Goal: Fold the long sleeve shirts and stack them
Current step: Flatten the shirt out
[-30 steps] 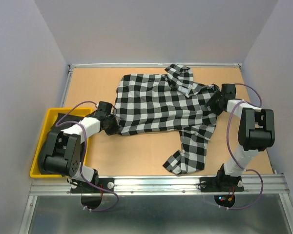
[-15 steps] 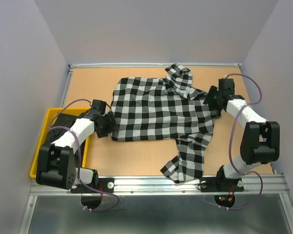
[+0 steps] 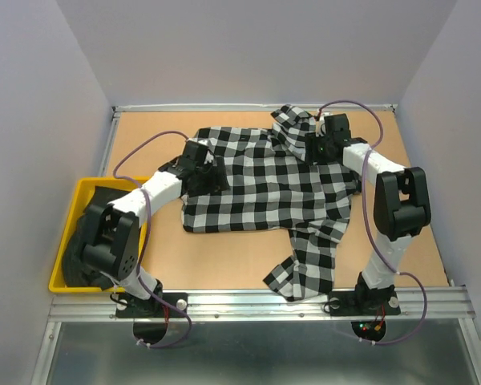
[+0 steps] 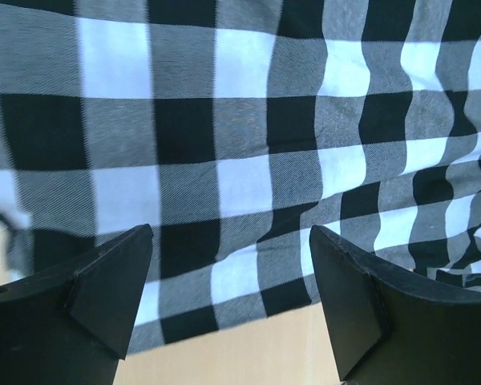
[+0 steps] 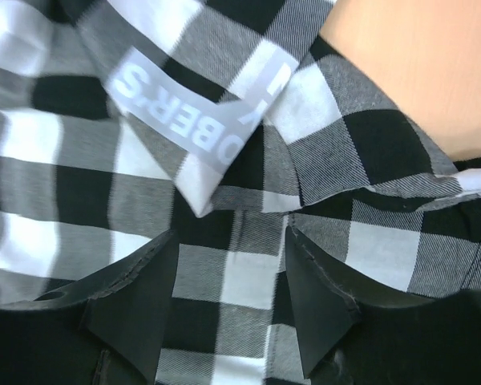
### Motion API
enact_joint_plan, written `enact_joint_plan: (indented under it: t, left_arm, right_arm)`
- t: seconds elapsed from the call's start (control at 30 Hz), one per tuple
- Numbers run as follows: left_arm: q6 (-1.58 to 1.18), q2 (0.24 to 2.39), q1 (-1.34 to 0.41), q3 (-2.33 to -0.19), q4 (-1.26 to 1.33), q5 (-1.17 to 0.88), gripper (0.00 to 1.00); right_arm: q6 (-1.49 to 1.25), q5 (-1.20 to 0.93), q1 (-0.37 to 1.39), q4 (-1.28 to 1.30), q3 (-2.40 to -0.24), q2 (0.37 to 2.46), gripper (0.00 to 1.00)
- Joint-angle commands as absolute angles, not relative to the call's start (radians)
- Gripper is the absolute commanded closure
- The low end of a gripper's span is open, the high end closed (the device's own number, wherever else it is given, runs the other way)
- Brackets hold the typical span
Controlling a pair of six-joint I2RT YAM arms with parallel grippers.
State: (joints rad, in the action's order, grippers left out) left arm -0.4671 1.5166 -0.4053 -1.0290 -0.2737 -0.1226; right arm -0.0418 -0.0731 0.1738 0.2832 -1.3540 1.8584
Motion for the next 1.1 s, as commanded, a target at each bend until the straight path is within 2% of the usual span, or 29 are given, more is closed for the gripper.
enact_joint_plan:
  t: [0.0,0.17,0.4,0.47,0.5,0.53,0.57,0.67,0.83,1.07]
  left_arm:
    - [-0.443,1.591,-0.440,-1.066,-0.226,-0.107,0.09]
    - [-0.416,1.675,-0.465,-1.049,-0.215,-0.100,0.09]
    - [-0.411,1.726,-0.472,-0.990,-0.215,-0.109,0.10]
    - [-0.414,1.727,-0.472,-0.973,-0.218,-0.112,0.10]
    - [-0.414,1.729,-0.472,-0.957,-0.216,-0.112,0.09]
    - [-0.413,1.727,-0.472,-0.950,-0.218,-0.113,0.09]
    - [-0.413,1.727,-0.472,-0.934,-0.216,-0.117,0.09]
    - [-0.410,1.727,-0.472,-0.917,-0.219,-0.133,0.09]
    - [-0.405,1.717,-0.472,-0.887,-0.232,-0.169,0.09]
    - [-0.403,1.717,-0.472,-0.810,-0.215,-0.253,0.10]
  right_arm:
    - [0.075,-0.107,0.190,0.255,-1.427,1.893,0.39]
    - [0.109,-0.092,0.193,0.224,-1.445,1.945,0.41]
    - [0.156,-0.161,0.193,0.183,-1.468,1.988,0.48]
    - [0.156,-0.153,0.193,0.167,-1.470,1.988,0.62]
    - [0.158,-0.146,0.193,0.158,-1.476,1.993,0.75]
    - [0.163,-0.138,0.195,0.158,-1.485,1.993,0.75]
    - [0.172,-0.129,0.195,0.160,-1.503,2.006,0.85]
    - [0.187,-0.095,0.195,0.160,-1.534,2.029,0.99]
    - [0.258,0.032,0.192,0.156,-1.659,2.068,1.00]
    - [0.368,0.162,0.176,0.153,-1.992,2.252,0.99]
